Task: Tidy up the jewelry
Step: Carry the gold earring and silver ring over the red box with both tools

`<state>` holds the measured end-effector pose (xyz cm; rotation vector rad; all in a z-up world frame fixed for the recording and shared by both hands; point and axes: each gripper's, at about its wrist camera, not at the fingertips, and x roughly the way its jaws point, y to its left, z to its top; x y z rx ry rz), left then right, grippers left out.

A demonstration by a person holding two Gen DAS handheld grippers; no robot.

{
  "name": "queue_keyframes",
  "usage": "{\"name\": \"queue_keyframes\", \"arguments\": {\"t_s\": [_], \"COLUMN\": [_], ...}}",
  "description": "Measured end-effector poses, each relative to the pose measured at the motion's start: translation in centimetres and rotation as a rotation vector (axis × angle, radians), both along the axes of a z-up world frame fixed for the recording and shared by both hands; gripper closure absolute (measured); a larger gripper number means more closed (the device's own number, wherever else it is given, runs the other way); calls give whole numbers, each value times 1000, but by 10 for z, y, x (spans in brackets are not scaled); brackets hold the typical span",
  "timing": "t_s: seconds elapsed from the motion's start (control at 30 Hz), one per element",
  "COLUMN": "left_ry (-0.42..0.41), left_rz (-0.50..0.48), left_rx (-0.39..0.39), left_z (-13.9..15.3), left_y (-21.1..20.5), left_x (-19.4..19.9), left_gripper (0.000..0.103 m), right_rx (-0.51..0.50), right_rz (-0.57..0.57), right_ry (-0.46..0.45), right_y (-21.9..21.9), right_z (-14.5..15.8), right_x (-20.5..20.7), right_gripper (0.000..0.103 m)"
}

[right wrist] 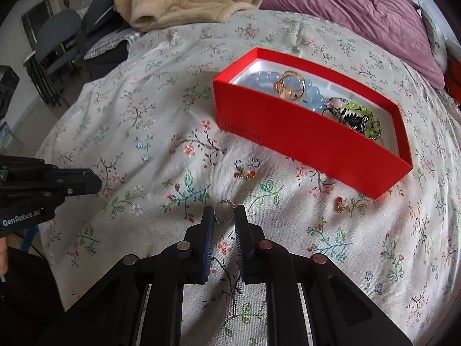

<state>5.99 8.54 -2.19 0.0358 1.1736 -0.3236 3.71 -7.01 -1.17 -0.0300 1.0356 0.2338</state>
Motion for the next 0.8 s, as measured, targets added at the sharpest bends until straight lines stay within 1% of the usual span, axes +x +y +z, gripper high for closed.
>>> {"name": "queue_keyframes", "arguments": {"t_s": [0.3,0.53,0.8], "left_ry": [-38,-56,-79], "left_rz": [7,4,2], "left_rx": [-42,-70,-94], "left_z": [21,34,49], "left_y": [-10,-25,-47], "left_x": [8,14,21], "left_gripper": [93,93,93], "right_rx": [35,59,54], "right_rz": [-23,-52,-93], "right_ry": [6,-18,-42], "right_y": [-8,-22,-45], "right_z": [22,45,68], "right_x": [5,11,23], "right_gripper": [88,88,87]}}
